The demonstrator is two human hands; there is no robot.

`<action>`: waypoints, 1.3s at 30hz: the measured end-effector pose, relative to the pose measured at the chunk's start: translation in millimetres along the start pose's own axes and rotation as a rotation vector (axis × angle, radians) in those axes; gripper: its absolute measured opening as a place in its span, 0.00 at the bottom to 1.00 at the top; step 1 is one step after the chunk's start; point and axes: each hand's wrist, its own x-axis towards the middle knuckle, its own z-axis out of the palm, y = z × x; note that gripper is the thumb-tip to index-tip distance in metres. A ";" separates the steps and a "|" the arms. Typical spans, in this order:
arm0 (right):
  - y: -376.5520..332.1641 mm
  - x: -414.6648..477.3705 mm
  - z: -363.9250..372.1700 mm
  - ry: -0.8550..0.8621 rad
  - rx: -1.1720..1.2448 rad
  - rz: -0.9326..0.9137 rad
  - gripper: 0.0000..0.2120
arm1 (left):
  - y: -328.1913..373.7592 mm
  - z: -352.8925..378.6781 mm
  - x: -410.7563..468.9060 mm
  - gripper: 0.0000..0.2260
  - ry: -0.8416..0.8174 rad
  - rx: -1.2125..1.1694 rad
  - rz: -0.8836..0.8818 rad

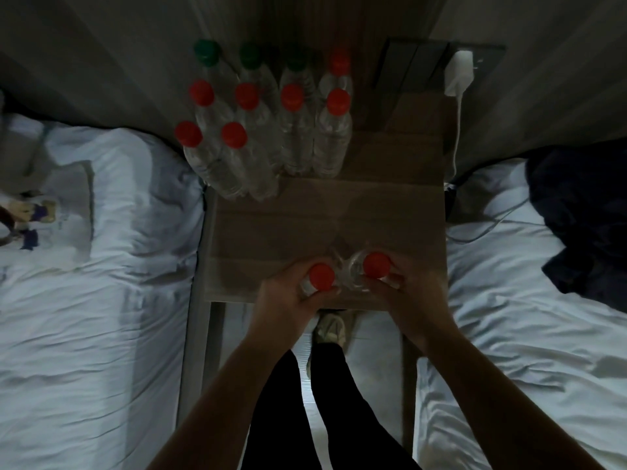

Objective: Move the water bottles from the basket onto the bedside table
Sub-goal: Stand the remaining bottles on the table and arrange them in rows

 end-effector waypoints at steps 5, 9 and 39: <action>-11.8 17.5 3.0 0.013 -0.041 -0.051 0.15 | -6.1 -8.2 22.9 0.15 0.122 -0.039 -0.036; -21.1 40.5 9.4 0.030 -0.016 -0.099 0.15 | -4.9 -17.6 47.8 0.13 0.182 -0.002 0.003; 53.3 98.5 75.3 -0.035 0.091 0.169 0.22 | -84.8 6.8 82.8 0.28 0.118 0.140 -0.210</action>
